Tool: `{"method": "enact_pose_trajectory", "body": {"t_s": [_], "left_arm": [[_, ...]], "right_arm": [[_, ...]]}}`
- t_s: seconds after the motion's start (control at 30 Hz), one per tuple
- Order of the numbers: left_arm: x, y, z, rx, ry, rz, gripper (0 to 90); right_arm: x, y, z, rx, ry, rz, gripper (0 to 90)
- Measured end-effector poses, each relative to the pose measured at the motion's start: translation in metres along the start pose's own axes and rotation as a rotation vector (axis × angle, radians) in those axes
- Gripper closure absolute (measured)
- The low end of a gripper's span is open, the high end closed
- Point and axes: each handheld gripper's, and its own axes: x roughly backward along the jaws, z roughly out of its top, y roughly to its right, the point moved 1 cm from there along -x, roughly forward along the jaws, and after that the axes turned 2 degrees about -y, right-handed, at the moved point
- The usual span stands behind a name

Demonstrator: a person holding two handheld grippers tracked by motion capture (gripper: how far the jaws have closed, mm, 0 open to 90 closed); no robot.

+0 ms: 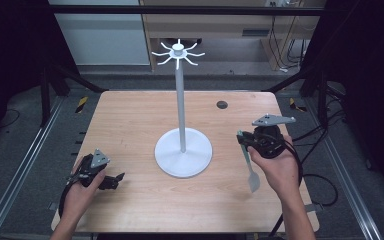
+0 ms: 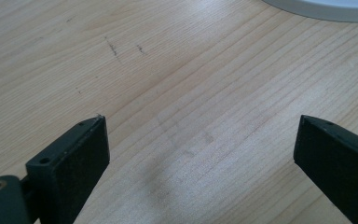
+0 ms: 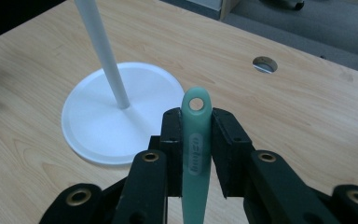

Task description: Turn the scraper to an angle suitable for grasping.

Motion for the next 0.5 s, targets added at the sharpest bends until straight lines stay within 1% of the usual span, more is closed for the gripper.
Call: {"method": "enact_pose_trajectory", "body": {"t_s": [0.03, 0.13, 0.33, 0.4, 0.5], "left_arm": [[0.0, 0.0, 0.0, 0.0, 0.0, 0.0, 3.1], [0.0, 0.0, 0.0, 0.001, 0.001, 0.0, 3.1], [0.0, -0.001, 0.0, 0.004, 0.0, 0.002, 3.0], [0.0, -0.001, 0.0, 0.004, 0.001, 0.001, 3.0], [0.0, -0.001, 0.0, 0.001, -0.002, 0.001, 3.1]], "right_arm": [[0.001, 0.0, 0.001, -0.009, 0.008, 0.001, 75.3], [0.002, 0.0, 0.003, -0.007, 0.019, 0.004, 75.3], [0.006, -0.001, 0.009, -0.012, 0.065, -0.022, 75.4], [0.008, -0.001, 0.01, -0.017, 0.085, -0.018, 75.3], [0.01, -0.002, 0.012, -0.013, 0.099, -0.015, 75.3]]}}
